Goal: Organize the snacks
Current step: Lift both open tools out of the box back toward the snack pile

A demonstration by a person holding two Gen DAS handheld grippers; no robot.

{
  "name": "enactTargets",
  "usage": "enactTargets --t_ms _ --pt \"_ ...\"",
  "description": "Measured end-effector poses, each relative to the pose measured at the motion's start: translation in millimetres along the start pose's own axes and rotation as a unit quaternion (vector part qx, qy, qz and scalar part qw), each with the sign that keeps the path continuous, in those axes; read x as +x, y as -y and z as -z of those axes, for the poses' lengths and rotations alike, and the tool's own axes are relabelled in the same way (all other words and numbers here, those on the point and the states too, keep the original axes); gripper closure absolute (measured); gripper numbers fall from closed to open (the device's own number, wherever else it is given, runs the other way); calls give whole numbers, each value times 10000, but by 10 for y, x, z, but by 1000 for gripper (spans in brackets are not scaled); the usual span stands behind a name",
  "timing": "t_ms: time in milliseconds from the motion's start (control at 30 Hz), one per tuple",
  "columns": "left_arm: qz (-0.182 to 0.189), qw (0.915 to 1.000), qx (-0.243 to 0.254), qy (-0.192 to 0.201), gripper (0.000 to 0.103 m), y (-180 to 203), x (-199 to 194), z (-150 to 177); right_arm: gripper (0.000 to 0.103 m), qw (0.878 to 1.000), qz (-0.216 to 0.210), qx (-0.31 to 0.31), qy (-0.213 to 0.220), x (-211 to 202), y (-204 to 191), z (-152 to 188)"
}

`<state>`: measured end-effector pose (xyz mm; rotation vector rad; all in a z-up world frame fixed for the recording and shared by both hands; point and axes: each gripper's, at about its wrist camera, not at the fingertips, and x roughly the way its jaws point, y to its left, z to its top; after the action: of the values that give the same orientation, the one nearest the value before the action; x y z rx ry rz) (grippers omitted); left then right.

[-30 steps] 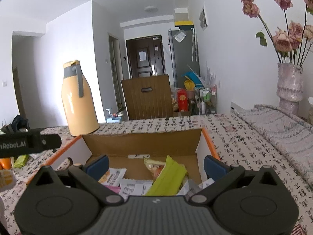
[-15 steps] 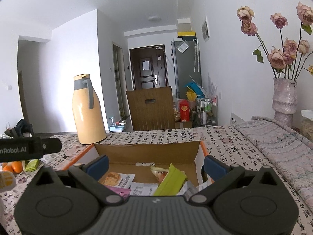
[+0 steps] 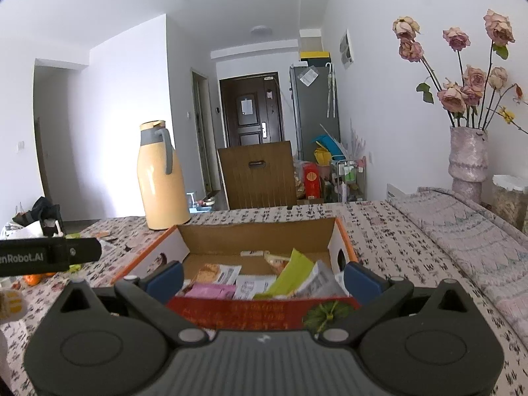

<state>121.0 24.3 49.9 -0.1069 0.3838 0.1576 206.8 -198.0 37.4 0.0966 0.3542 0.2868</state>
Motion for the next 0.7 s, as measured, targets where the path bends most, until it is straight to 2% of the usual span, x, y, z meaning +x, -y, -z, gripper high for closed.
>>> enactTargets --t_ms 267,500,700 --pt "158 9998 10 -122 0 -142 -263 191 0 9999 -38 80 -109 -272 -67 201" --pt "222 9992 -19 -322 0 -310 -420 407 0 9994 138 -63 -317 -464 -177 404" --pt "224 9983 -30 -543 0 -443 -457 580 0 9985 -25 -229 -506 -571 -317 548"
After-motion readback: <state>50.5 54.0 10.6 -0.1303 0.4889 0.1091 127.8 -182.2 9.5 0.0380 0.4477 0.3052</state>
